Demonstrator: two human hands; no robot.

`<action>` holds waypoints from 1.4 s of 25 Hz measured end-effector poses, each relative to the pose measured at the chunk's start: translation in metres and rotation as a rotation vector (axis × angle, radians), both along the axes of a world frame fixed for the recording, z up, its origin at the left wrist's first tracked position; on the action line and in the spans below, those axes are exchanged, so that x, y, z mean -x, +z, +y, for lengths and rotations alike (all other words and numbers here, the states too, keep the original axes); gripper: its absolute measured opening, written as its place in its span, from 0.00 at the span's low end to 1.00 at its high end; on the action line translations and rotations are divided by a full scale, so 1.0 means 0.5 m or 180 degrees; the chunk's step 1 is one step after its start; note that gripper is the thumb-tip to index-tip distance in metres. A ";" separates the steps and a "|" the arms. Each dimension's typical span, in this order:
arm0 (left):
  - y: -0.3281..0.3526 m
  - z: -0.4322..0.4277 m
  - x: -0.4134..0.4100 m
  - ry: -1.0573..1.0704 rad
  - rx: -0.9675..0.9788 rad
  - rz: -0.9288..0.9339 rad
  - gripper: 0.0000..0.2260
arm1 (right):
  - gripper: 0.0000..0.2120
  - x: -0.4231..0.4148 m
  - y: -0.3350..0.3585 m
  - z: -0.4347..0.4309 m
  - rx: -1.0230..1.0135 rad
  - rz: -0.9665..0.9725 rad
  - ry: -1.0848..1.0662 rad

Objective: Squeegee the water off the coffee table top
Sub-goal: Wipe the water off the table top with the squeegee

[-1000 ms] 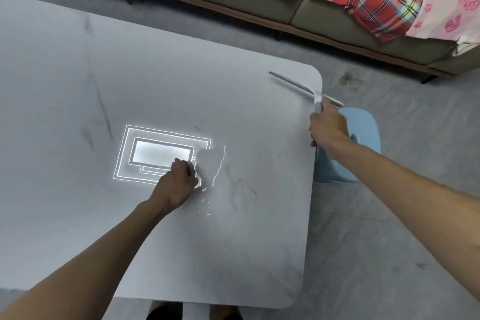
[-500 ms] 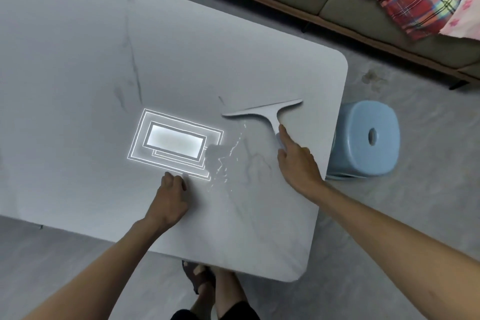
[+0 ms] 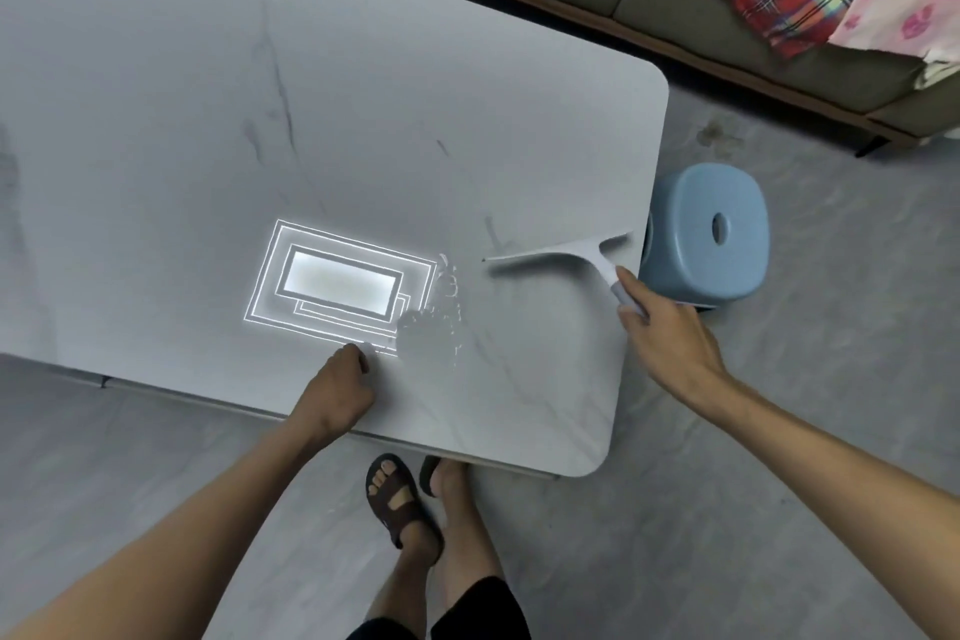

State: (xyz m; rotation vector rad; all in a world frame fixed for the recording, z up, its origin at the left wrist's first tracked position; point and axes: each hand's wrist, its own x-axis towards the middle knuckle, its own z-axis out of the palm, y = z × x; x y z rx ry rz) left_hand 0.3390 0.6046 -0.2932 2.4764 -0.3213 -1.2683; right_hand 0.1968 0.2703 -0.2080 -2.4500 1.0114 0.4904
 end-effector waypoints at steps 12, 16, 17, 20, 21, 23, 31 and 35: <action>0.005 0.112 0.024 0.1697 0.0280 -0.0768 0.05 | 0.24 -0.024 -0.032 0.293 -0.0059 -0.0049 0.3460; -0.013 0.146 0.017 0.1566 -0.0016 -0.0698 0.04 | 0.23 -0.122 -0.106 0.388 -0.0012 -0.0128 0.3952; -0.019 0.145 0.020 0.1523 -0.0054 -0.0651 0.05 | 0.22 -0.137 -0.117 0.386 0.0078 -0.0173 0.3911; -0.033 0.122 0.038 0.1383 -0.0016 -0.0498 0.05 | 0.19 -0.151 -0.129 0.327 0.0325 -0.0347 0.3502; -0.038 0.108 0.046 0.1297 0.0017 -0.0444 0.06 | 0.18 -0.146 -0.129 0.295 0.0371 -0.0375 0.3280; -0.046 0.076 0.061 0.1113 0.0061 -0.0342 0.08 | 0.18 -0.122 -0.128 0.223 0.0419 -0.0297 0.2855; -0.066 -0.022 0.101 0.0180 -0.0295 -0.0279 0.11 | 0.21 0.069 -0.078 -0.003 0.0659 0.0101 0.1762; -0.055 -0.025 0.107 0.0315 -0.0258 -0.0419 0.09 | 0.21 0.141 -0.034 -0.036 0.0594 0.0195 0.1500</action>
